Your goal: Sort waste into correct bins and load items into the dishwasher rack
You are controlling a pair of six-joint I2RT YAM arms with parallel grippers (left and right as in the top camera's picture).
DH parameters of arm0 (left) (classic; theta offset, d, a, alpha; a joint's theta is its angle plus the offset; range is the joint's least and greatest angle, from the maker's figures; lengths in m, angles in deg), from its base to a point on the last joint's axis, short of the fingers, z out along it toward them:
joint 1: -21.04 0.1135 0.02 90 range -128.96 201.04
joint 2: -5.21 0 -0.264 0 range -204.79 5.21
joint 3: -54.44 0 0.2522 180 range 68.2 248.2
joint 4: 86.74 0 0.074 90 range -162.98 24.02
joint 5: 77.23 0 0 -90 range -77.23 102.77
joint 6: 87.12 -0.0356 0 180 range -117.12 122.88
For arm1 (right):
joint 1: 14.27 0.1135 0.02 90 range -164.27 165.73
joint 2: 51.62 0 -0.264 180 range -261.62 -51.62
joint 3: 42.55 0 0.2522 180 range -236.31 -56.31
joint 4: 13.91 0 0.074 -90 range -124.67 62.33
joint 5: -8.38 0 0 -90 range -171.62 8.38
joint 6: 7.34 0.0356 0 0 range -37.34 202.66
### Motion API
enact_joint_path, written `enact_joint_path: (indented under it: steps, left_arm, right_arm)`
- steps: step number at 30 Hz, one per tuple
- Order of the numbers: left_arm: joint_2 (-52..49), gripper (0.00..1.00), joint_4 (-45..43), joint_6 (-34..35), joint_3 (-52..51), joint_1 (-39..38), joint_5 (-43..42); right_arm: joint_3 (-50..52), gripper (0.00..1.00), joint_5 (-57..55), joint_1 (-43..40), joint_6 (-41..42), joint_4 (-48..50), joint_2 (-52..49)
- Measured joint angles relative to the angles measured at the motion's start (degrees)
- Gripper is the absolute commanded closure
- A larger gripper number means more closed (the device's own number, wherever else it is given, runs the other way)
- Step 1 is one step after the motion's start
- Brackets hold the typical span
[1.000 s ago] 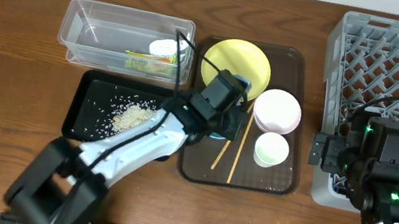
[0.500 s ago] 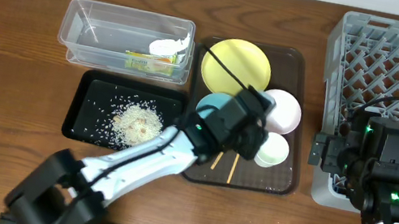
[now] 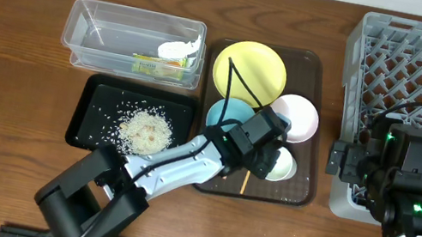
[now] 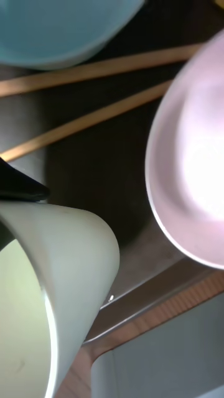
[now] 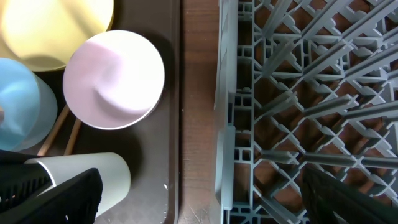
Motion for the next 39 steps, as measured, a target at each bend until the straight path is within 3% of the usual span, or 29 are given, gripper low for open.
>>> enact_joint_path:
  steps: [8,12,18,22,26,34,39]
  left_arm:
    - [10.38,0.94,-0.11,5.51,0.02,10.25,-5.81]
    - [12.22,0.94,-5.9,11.8,0.17,21.05,-16.06]
    - [9.16,0.94,-17.31,21.81,0.15,33.03,-39.71]
    - [7.8,0.94,-16.39,24.74,0.15,33.16,-51.45]
    - [7.39,0.94,-15.43,26.03,0.15,30.6,-57.53]
    - [7.39,0.94,-15.3,27.04,0.15,26.01,-60.87]
    - [7.37,0.94,-15.28,27.04,0.15,25.9,-61.11]
  right_arm:
    - [0.0,0.01,1.73,0.0,0.0,4.85,-0.22]
    - [-0.17,0.01,9.64,0.0,-0.59,7.3,-2.93]
    - [-0.33,0.01,35.39,0.02,-9.33,9.6,-12.63]
    - [-0.35,0.01,52.39,0.02,-14.88,15.13,-18.93]
    - [-0.37,0.01,63.98,0.02,-17.51,22.38,-22.77]
    - [-0.39,0.08,76.59,0.02,-17.44,33.81,-23.76]
    - [-0.42,0.25,80.54,0.02,-15.34,37.35,-23.76]
